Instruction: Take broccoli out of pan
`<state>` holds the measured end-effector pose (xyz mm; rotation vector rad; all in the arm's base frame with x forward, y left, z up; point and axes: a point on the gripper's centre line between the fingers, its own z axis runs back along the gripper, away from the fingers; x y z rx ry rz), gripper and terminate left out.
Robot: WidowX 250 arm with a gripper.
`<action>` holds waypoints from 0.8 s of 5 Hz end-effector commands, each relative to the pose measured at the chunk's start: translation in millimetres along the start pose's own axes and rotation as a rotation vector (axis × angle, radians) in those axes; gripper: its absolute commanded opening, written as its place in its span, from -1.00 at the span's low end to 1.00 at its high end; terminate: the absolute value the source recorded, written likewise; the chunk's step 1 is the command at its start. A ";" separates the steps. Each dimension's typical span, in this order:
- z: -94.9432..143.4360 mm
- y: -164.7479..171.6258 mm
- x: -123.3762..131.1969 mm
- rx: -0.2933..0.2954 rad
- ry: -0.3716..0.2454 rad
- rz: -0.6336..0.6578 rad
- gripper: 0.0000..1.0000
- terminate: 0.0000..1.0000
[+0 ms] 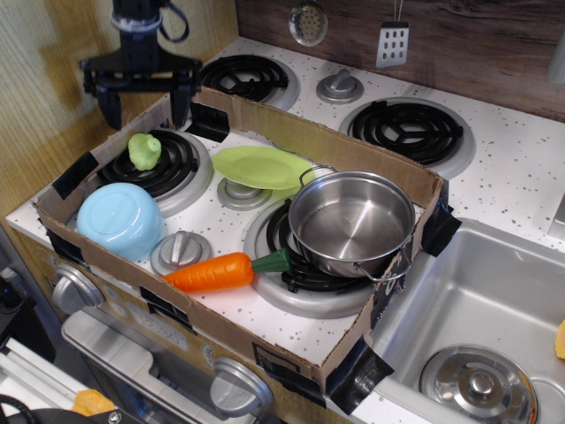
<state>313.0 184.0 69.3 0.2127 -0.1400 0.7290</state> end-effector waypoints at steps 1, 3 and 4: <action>53.9 -32.1 33.1 -0.103 -0.081 -0.052 1.00 -1.00; 53.9 -32.1 33.1 -0.103 -0.081 -0.052 1.00 -1.00; 53.9 -32.1 33.1 -0.103 -0.081 -0.052 1.00 1.00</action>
